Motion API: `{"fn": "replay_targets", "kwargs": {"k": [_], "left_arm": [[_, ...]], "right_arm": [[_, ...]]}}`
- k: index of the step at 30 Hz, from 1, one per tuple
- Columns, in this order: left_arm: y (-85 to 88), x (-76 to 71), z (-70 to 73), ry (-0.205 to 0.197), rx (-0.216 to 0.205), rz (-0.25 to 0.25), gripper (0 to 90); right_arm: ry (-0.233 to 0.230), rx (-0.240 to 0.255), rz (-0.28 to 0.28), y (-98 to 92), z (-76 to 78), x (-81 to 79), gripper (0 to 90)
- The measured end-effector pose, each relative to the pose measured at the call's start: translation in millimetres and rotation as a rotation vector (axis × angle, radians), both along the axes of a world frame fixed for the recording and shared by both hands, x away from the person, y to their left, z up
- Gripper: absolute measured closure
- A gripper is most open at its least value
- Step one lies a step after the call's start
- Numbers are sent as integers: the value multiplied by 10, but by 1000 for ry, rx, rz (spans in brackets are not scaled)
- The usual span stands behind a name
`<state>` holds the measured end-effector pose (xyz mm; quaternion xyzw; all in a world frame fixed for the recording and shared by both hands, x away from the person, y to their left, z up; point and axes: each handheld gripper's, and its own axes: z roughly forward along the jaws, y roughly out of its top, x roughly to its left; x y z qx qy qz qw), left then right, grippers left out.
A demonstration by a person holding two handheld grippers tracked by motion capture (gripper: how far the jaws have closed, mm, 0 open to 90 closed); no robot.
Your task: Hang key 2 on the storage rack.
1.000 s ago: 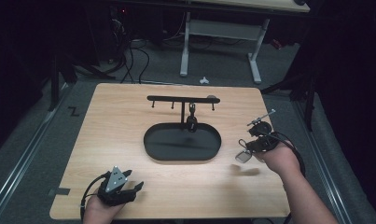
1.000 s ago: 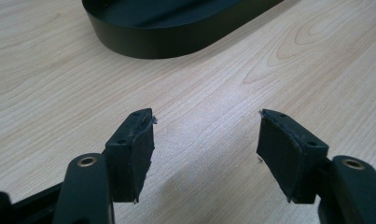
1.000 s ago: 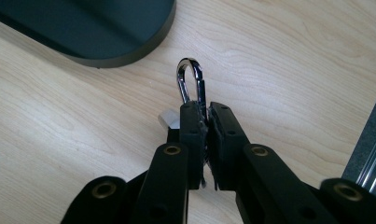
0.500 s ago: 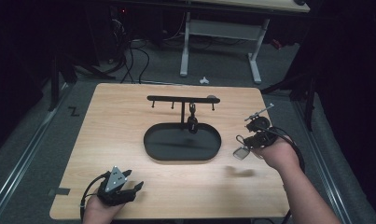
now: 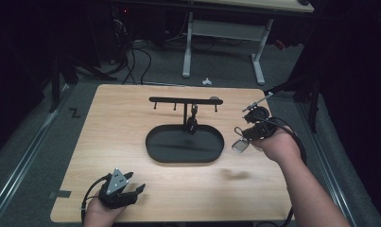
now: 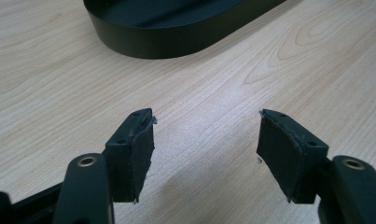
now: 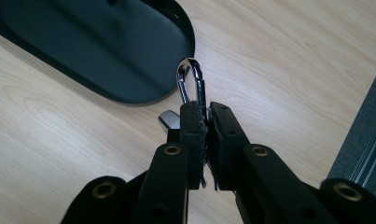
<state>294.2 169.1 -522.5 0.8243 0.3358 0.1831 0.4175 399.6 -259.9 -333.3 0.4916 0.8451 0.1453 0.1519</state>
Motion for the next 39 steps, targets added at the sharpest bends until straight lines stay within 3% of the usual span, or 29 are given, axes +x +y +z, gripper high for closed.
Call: {"fn": "replay_targets", "kwargs": {"k": [24,39], "left_arm": [[76,-22,-4,1,-2,19,367],[101,-21,-1,-1,-9,24,367]], "right_arm": [[-59,-9,60,414,368,190,849],[-59,1,72,593,324,389,849]]}}
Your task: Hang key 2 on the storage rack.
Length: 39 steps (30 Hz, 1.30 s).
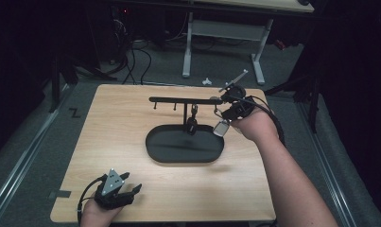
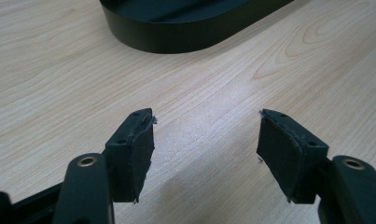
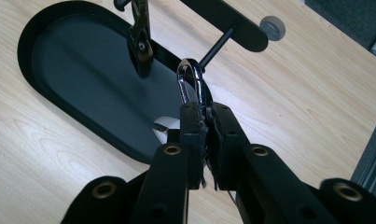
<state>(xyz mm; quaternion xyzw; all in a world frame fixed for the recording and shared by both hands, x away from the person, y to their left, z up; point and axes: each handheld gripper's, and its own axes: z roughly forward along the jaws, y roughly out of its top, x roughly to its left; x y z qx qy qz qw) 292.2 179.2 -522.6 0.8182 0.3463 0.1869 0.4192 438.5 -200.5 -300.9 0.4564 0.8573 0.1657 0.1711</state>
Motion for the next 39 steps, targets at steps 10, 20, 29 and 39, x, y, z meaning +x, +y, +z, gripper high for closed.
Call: {"fn": "replay_targets", "kwargs": {"k": [10,20,29,39], "left_arm": [[15,-1,2,6,2,-1,367],[15,-4,0,7,3,0,367],[9,-15,-3,10,6,-3,367],[11,-23,-6,8,6,-1,367]], "right_arm": [[12,22,-21,-7,-114,134,849],[10,28,-27,-15,-136,204,849],[5,44,-38,-32,-182,301,848],[12,80,-64,-51,-304,417,844]]}}
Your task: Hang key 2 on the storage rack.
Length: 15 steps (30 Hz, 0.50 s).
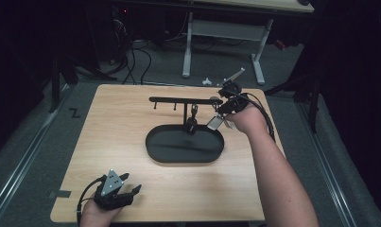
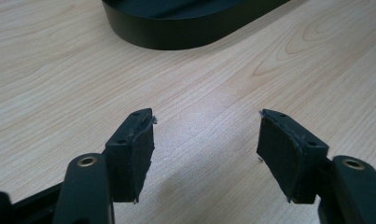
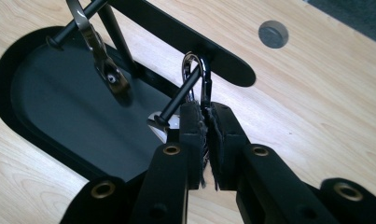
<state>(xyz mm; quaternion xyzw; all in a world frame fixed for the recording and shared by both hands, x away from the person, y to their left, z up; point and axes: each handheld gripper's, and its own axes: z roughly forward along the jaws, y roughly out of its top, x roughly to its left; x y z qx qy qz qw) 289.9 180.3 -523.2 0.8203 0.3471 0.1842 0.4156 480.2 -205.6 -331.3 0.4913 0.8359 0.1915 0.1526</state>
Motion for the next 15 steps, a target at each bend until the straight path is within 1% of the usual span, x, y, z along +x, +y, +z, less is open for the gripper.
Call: {"fn": "replay_targets", "kwargs": {"k": [3,5,7,10,15], "left_arm": [[-7,-9,2,-6,-1,0,367],[-6,-5,-2,-3,-5,0,367],[-3,1,-6,2,-1,-3,367],[0,0,-5,-2,-2,-1,367],[-1,-2,-5,-4,-5,2,367]], "right_arm": [[10,-2,-4,0,-39,39,837],[13,-3,-11,9,-63,52,837],[8,-5,-19,22,-81,53,806],[0,-2,-24,10,-79,47,792],[-15,7,-36,-28,-52,-17,781]]}}
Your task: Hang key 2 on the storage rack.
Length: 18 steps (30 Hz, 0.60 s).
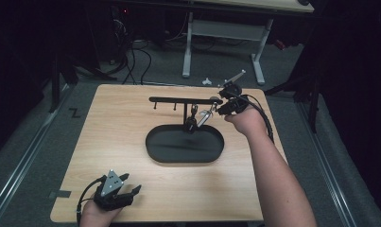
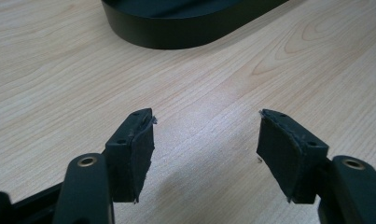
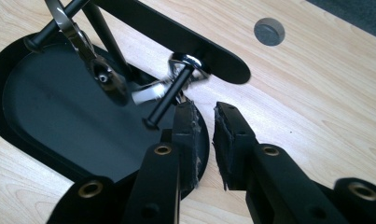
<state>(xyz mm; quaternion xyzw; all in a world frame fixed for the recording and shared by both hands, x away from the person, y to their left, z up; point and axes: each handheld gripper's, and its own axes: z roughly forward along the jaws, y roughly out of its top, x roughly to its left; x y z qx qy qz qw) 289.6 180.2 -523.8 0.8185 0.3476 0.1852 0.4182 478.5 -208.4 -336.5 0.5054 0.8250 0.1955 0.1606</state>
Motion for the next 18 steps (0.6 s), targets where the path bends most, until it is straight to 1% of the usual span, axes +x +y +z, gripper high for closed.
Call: {"fn": "replay_targets", "kwargs": {"k": [3,4,7,10,12,13,15,18], "left_arm": [[-9,3,-2,1,1,-2,367],[-8,6,-1,6,6,-7,366],[-16,17,-6,4,6,-9,367],[-10,22,-6,4,7,-9,366],[-20,17,-12,1,4,-8,366],[-19,13,-4,6,10,-12,366],[-26,12,0,2,9,-13,366],[-37,15,-5,0,9,-14,366]], "right_arm": [[-11,-5,-3,-33,1,-58,761],[-14,-5,-7,-47,-6,-80,748],[-16,-1,-22,-109,-61,-141,694],[-20,6,-38,-193,-170,-217,631],[-28,2,-35,-236,-244,-261,595],[-31,4,-38,-256,-279,-282,581],[-44,7,-45,-295,-344,-320,568],[-51,20,-48,-337,-427,-372,557]]}}
